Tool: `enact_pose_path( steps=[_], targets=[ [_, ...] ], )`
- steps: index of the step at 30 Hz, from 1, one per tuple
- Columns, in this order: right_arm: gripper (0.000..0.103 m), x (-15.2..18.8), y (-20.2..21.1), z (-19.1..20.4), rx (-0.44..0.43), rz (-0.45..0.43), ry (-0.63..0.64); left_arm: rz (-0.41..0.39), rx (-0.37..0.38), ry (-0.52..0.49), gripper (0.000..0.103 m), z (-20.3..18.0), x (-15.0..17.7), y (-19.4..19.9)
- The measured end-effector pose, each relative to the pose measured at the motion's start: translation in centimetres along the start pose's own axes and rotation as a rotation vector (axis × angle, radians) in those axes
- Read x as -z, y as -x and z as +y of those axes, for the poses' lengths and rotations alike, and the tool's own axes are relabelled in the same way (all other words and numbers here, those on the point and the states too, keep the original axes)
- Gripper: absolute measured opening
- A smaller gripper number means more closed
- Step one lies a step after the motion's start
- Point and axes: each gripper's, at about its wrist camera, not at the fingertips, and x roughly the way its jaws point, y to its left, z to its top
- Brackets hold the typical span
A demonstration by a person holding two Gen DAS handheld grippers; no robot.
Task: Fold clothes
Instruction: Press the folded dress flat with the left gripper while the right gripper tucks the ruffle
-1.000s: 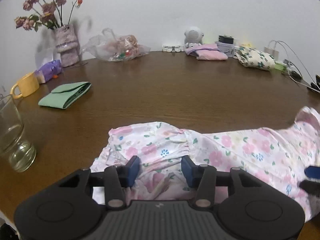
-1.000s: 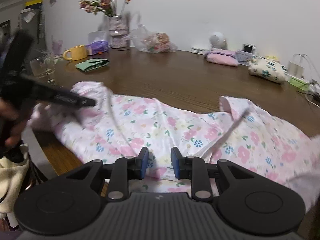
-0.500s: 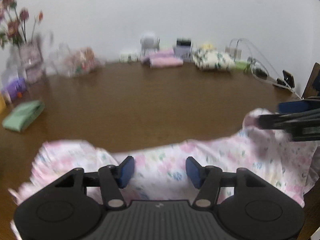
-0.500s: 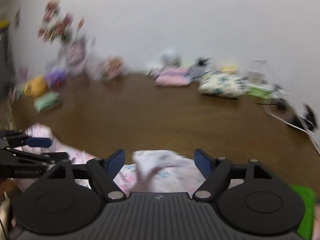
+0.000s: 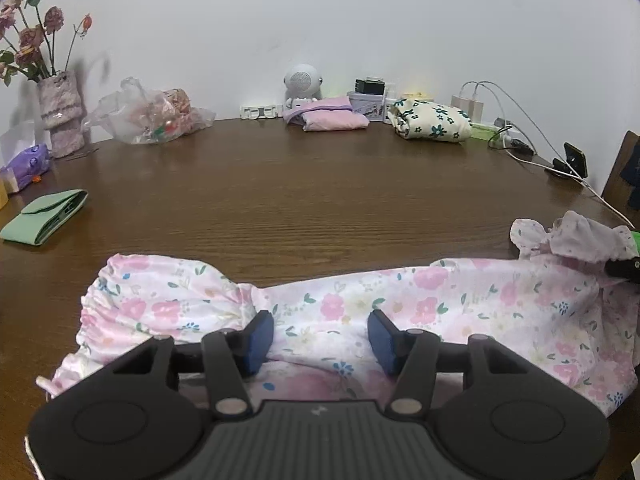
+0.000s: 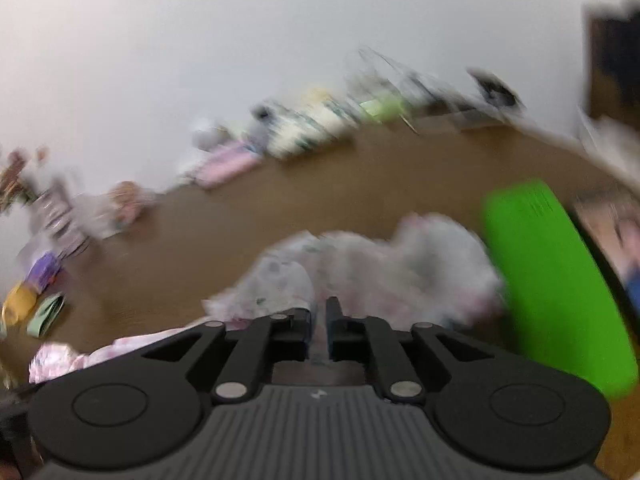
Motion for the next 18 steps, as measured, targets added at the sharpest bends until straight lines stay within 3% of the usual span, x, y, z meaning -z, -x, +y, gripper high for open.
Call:
enact_pose_path(
  steps=[1,3,4,8,10,17,18],
  targets=[
    [0.012,0.2,0.2,-0.1,0.011,0.005,0.002,-0.004,0.002,-0.001,0.053,0.2,0.1,0.1],
    [0.031,0.7,0.7,-0.3,0.032,0.015,0.007,-0.012,0.005,-0.004,0.053,0.5,0.3,0.2],
    [0.046,0.9,1.0,-0.3,0.043,0.021,0.009,-0.016,0.006,-0.006,0.054,0.7,0.4,0.2],
    [0.064,1.5,1.9,-0.7,0.075,0.036,0.009,-0.032,0.013,-0.012,0.055,1.4,0.8,0.4],
    [0.069,1.1,2.2,-1.1,0.062,0.030,-0.005,-0.040,0.016,-0.015,0.056,1.8,1.0,0.5],
    [0.069,-2.7,6.2,-3.4,-0.071,-0.028,-0.081,-0.047,0.008,-0.011,0.057,1.9,1.3,0.6],
    [0.069,-3.1,7.0,-3.2,-0.065,-0.057,-0.048,-0.048,0.008,-0.011,0.057,1.9,1.3,0.6]
  ],
)
